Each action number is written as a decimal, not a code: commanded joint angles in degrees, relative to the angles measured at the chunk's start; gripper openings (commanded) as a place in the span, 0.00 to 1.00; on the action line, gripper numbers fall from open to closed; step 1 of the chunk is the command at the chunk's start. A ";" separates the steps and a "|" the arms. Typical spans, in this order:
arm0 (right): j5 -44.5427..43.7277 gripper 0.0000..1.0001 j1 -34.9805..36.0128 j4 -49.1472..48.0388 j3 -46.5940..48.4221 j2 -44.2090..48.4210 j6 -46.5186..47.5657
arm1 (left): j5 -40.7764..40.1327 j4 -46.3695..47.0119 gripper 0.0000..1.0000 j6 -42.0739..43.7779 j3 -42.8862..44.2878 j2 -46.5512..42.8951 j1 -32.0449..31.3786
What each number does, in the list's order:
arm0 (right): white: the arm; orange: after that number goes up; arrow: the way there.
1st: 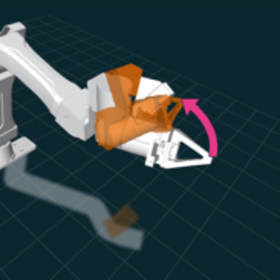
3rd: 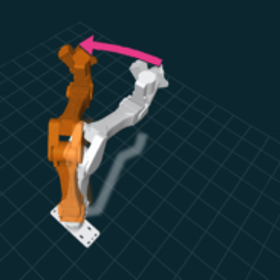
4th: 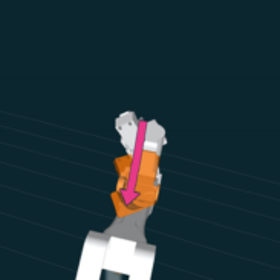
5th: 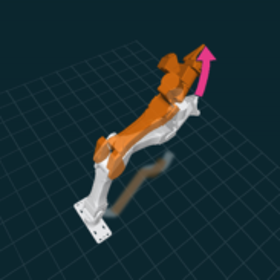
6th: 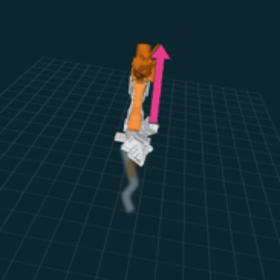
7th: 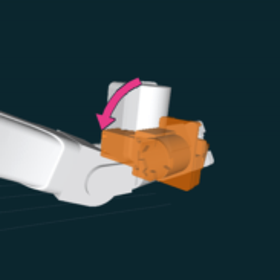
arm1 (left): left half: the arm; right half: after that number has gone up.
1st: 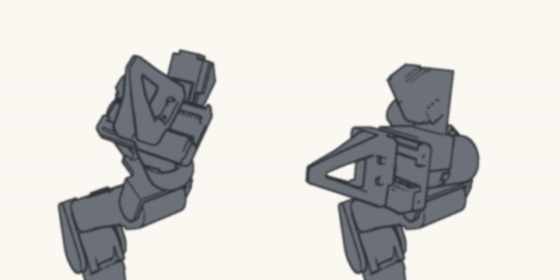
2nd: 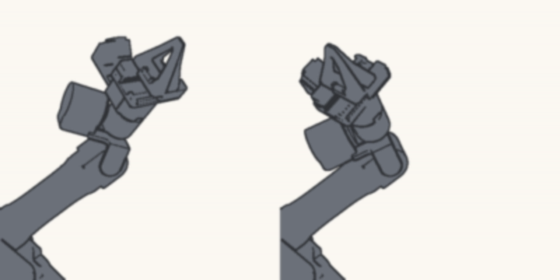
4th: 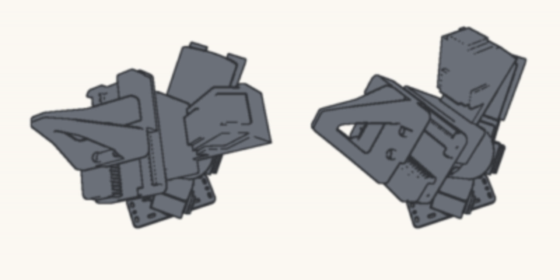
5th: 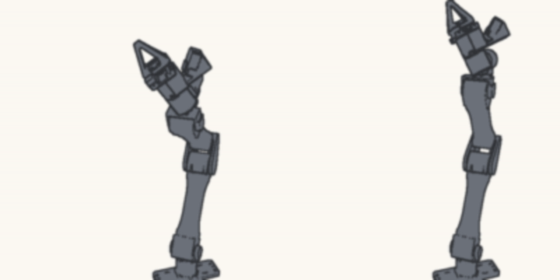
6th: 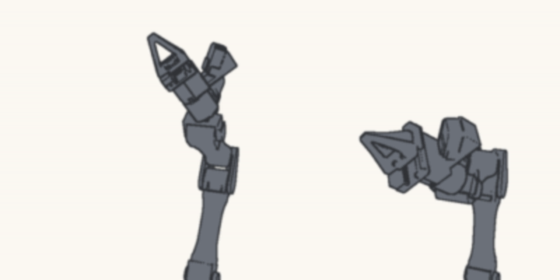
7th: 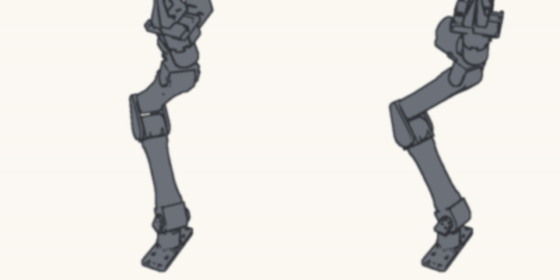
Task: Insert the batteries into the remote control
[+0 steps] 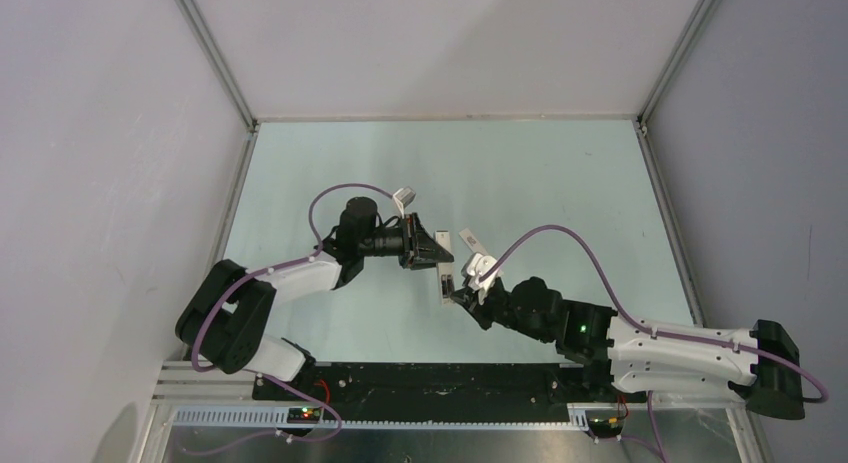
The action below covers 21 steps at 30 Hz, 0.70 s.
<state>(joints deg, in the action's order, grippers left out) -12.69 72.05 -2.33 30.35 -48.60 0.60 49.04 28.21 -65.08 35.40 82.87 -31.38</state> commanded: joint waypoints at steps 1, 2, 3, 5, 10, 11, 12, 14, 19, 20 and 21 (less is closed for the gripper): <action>-2.87 0.07 0.28 -2.87 2.18 -0.45 -0.43 | 0.91 2.21 0.00 -0.86 2.03 -2.24 -0.05; -3.09 0.07 0.28 -3.08 2.17 -0.45 -0.43 | 0.99 2.21 0.00 -0.94 2.09 -2.35 -0.08; -3.60 0.07 0.22 -3.40 2.17 -0.51 -0.43 | 1.04 2.20 0.00 -0.95 2.11 -2.40 -0.08; -4.15 0.07 0.11 -3.85 2.17 -0.72 -0.14 | 1.20 2.20 0.00 -1.00 2.19 -2.64 -0.08; -5.72 0.06 -0.27 -4.00 2.17 -0.88 0.01 | 1.75 2.20 0.00 -0.87 2.37 -2.91 -0.09; -5.92 0.06 -0.38 -3.85 2.17 -0.88 0.01 | 1.78 2.20 0.00 -0.80 2.38 -2.94 -0.13; -6.33 0.06 -0.45 -3.75 2.17 -0.91 -0.05 | 1.86 2.20 0.00 -0.78 2.46 -2.97 -0.10; -6.54 0.06 -0.73 -3.58 2.17 -0.89 -0.07 | 2.00 2.24 0.00 -0.68 2.43 -2.92 -0.11; -7.45 0.05 -1.06 -3.43 2.17 -0.93 -0.31 | 2.26 2.23 0.00 -0.42 2.65 -2.95 -0.11; -7.62 0.05 -1.17 -3.41 2.17 -0.89 -0.40 | 2.24 2.21 0.00 -0.37 2.61 -2.96 -0.14; -7.66 0.05 -1.28 -3.37 2.17 -0.98 -0.41 | 2.31 2.21 0.00 -0.24 2.59 -2.93 -0.17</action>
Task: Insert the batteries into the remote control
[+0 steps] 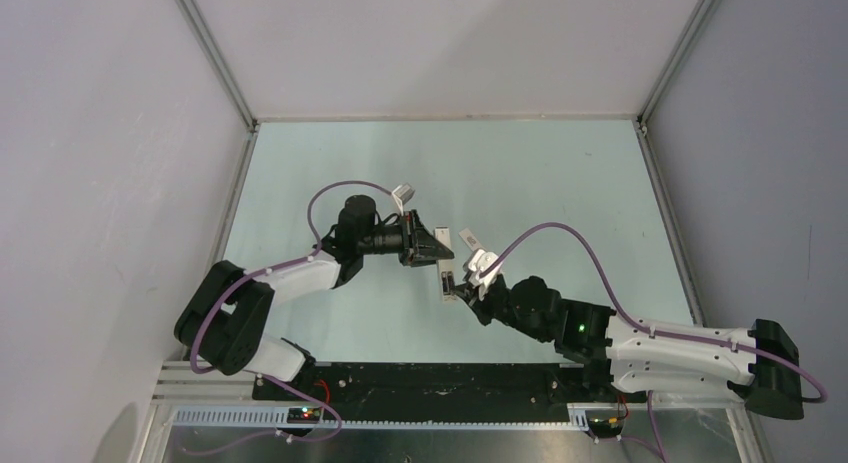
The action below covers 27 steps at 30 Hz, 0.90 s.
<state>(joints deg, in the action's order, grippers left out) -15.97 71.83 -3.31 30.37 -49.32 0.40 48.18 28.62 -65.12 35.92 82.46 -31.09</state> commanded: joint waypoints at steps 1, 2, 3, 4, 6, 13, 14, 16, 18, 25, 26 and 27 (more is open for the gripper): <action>-4.46 0.05 -1.16 -2.33 2.15 -0.30 -0.23 | 3.28 1.83 0.00 -0.12 2.05 -2.54 -0.41; -4.48 0.05 -1.21 -2.32 2.15 -0.36 -0.23 | 3.30 1.81 0.00 -0.10 2.05 -2.51 -0.41; -4.35 0.05 -1.25 -2.25 2.15 -0.41 -0.23 | 3.32 1.79 0.00 -0.10 2.00 -2.54 -0.43; -4.12 0.05 -1.34 -2.24 2.15 -0.53 -0.23 | 3.36 1.79 0.00 -0.05 1.97 -2.56 -0.45; -3.69 0.05 -1.46 -2.11 2.15 -0.75 -1.26 | 3.34 1.82 0.00 -0.01 1.89 -2.61 -0.44; -3.08 0.05 -1.68 -1.68 2.15 -0.50 -2.75 | 3.15 1.82 0.00 0.09 1.87 -2.44 -0.44; -3.21 0.05 -1.80 -1.73 2.19 0.00 -3.34 | 3.15 1.82 0.00 0.17 1.83 -2.37 -0.41; -3.87 0.05 -2.30 -1.19 2.39 1.07 -5.47 | 3.21 1.86 0.00 0.44 1.89 -2.36 -0.41; -5.04 0.10 -3.52 1.00 3.21 2.27 -10.71 | 3.26 1.85 0.00 0.95 2.05 -2.57 -0.41; 11.57 0.34 -15.67 15.25 7.49 4.69 -29.43 | 4.34 1.84 0.00 2.46 2.96 -4.06 -0.46; 13.42 0.41 -16.33 15.33 7.68 4.81 -29.59 | 4.53 1.82 0.00 2.70 3.08 -4.41 -0.42; 17.24 0.44 -16.76 15.21 7.77 5.08 -29.54 | 4.90 1.86 0.00 2.80 3.32 -4.54 -0.41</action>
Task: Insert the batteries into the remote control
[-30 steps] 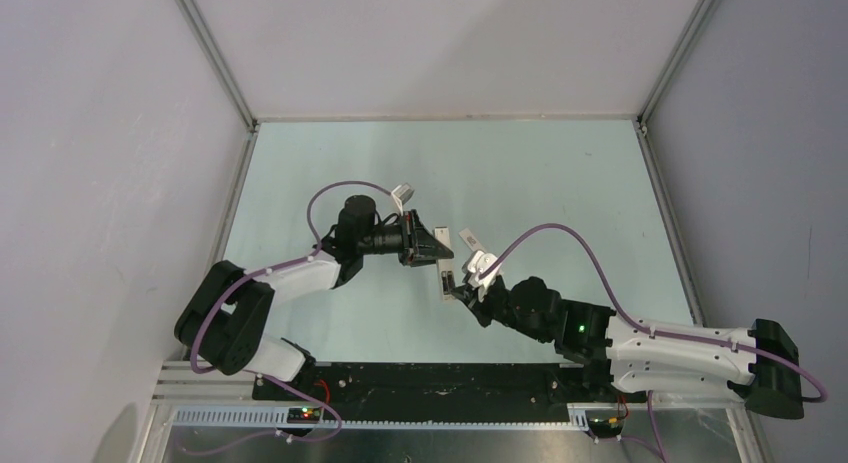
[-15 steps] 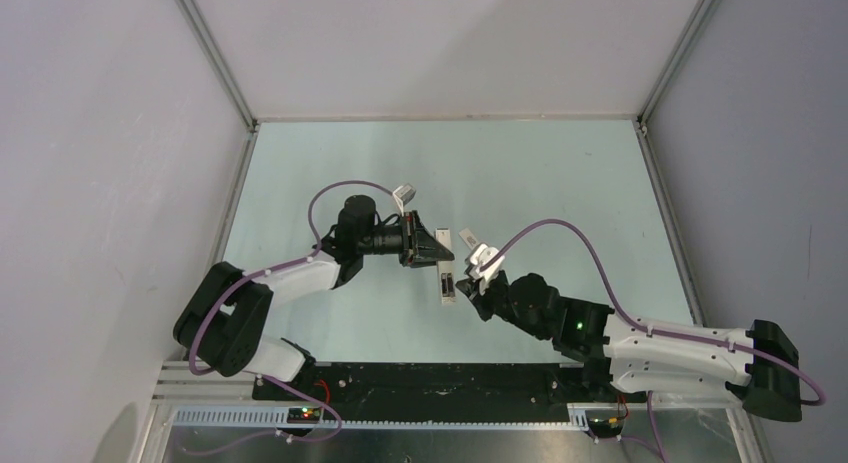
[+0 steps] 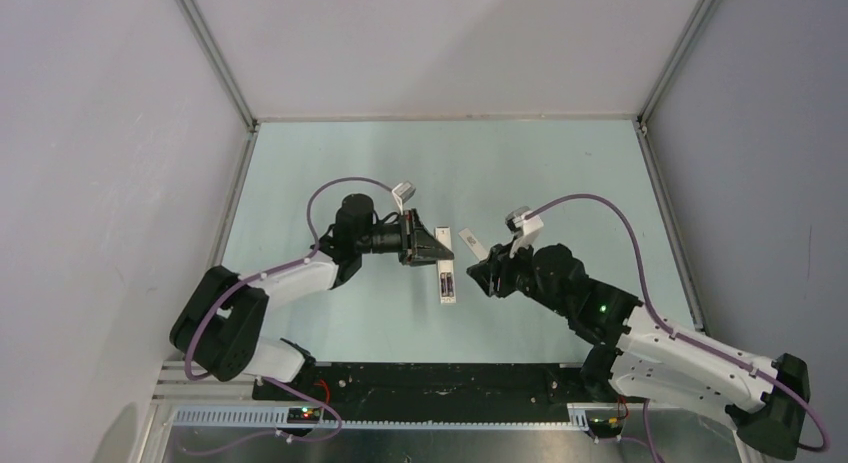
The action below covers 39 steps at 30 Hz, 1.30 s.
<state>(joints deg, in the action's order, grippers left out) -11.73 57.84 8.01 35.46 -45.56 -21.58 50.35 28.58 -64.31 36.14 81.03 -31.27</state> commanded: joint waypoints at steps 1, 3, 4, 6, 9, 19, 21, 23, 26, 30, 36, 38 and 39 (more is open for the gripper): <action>14.47 0.49 -2.84 3.36 2.75 1.47 -7.53 | 2.91 1.91 0.00 2.30 3.25 -3.46 -0.21; 18.42 0.55 -3.11 2.13 2.74 1.61 -7.99 | 3.42 1.90 0.00 2.83 3.50 -4.17 -0.28; 20.98 0.57 -3.38 1.63 2.76 1.42 -8.51 | 3.74 1.91 0.00 2.99 3.67 -4.41 -0.26; 25.19 0.60 -3.88 0.16 2.77 0.57 -9.13 | 4.16 1.92 0.00 3.41 3.83 -5.23 -0.23; 29.21 0.63 -4.35 -1.11 2.77 -1.61 -9.82 | 4.68 1.91 0.00 3.89 4.05 -6.32 -0.24; 30.94 0.57 -4.91 -4.18 2.77 -3.51 -11.63 | 7.03 1.85 0.00 5.01 4.49 -8.44 -0.27; 31.94 0.57 -5.44 -5.08 2.77 -3.63 -12.17 | 7.19 1.89 0.00 5.16 4.34 -8.64 -0.23; 32.48 0.57 -5.79 -5.84 2.77 -3.78 -12.75 | 7.26 1.84 0.00 5.24 4.26 -8.62 -0.24; 32.45 0.55 -6.16 -6.71 2.77 -4.23 -13.77 | 7.34 1.93 0.00 5.31 4.41 -8.53 -0.24; 31.34 0.51 -6.68 -7.26 2.77 -5.28 -15.28 | 7.47 1.83 0.00 5.32 4.50 -8.57 -0.24; 30.38 0.45 -6.79 -7.47 2.77 -7.79 -15.66 | 7.41 1.83 0.00 5.10 4.07 -8.12 -0.31; 29.86 0.43 -6.77 -7.40 2.77 -8.27 -15.83 | 7.51 1.83 0.00 5.08 3.99 -8.16 -0.32; 29.67 0.41 -6.78 -7.40 2.77 -8.44 -15.85 | 7.71 1.83 0.00 5.10 3.93 -8.21 -0.35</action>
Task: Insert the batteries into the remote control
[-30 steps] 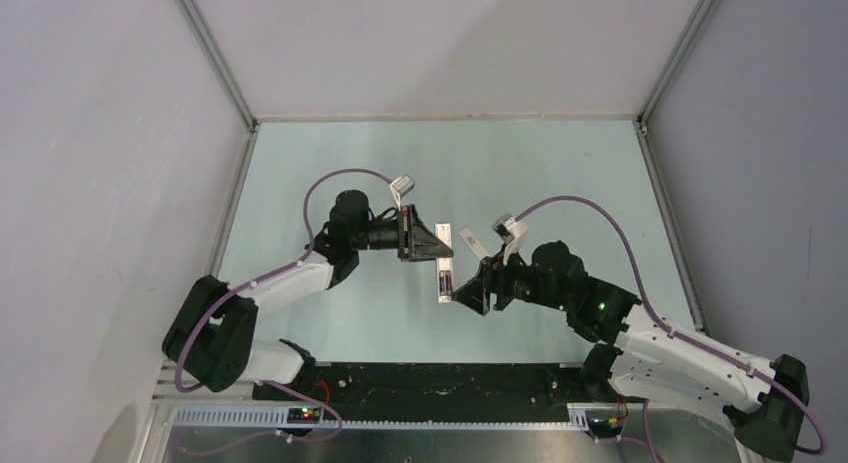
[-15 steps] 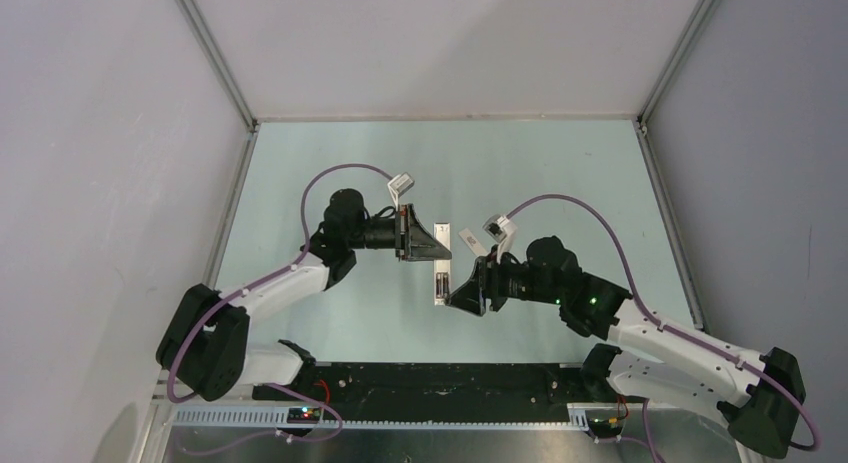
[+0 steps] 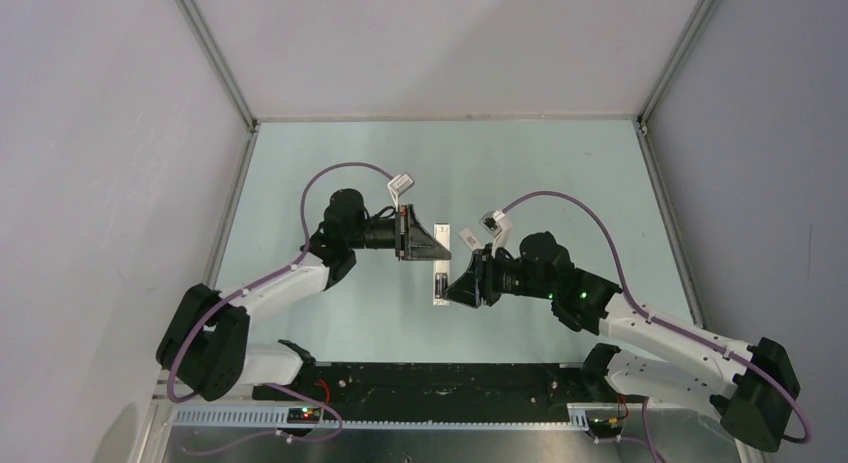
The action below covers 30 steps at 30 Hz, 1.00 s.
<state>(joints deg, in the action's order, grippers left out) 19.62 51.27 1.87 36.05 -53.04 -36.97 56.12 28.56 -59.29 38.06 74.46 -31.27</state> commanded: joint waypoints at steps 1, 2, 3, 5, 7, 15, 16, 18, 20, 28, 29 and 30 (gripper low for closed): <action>-2.21 0.39 -0.24 -1.25 2.18 -1.03 -0.64 | 1.96 1.85 0.00 0.06 1.97 -1.66 -0.37; -2.48 0.37 -0.27 -1.25 2.18 -1.11 -0.73 | 2.06 1.85 0.00 0.12 1.96 -1.74 -0.37; -2.85 0.35 -0.48 -1.25 2.18 -1.22 -1.04 | 2.24 1.85 0.00 0.13 1.98 -1.76 -0.37; -2.94 0.30 -0.80 -1.30 2.18 -1.53 -1.49 | 2.34 1.85 0.00 0.27 2.01 -1.85 -0.37; -2.72 0.27 -1.15 -1.30 2.14 -1.78 -2.11 | 2.51 1.88 0.00 0.32 2.01 -1.77 -0.33; -0.52 0.22 -3.19 -3.25 2.13 -3.22 -5.66 | 2.78 1.85 0.00 0.50 1.72 -1.79 -0.51; 0.47 0.22 -3.65 -3.62 2.16 -3.50 -6.40 | 2.66 1.85 0.00 0.49 1.69 -1.77 -0.49; 2.18 0.25 -4.18 -4.60 2.18 -4.01 -7.63 | 2.31 1.89 0.00 0.51 1.53 -1.70 -0.52; 3.28 0.32 -4.79 -5.09 2.18 -4.23 -9.01 | 1.91 1.86 0.00 0.52 1.44 -1.50 -0.55; 7.39 0.54 -7.33 -6.01 2.18 -2.74 -14.09 | -0.18 1.86 0.00 -0.28 1.11 0.25 0.26; 7.55 0.55 -7.56 -6.01 2.18 -2.32 -14.27 | -0.24 1.90 0.00 -0.38 1.04 0.34 0.60; 7.59 0.58 -7.66 -5.89 2.18 -1.52 -14.27 | -0.47 1.88 0.00 -0.54 0.87 0.56 0.81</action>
<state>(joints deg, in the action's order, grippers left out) 25.61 44.51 -1.34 36.25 -56.90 -49.21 54.68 28.23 -58.50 38.06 74.65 -31.05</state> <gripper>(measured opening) 0.540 0.314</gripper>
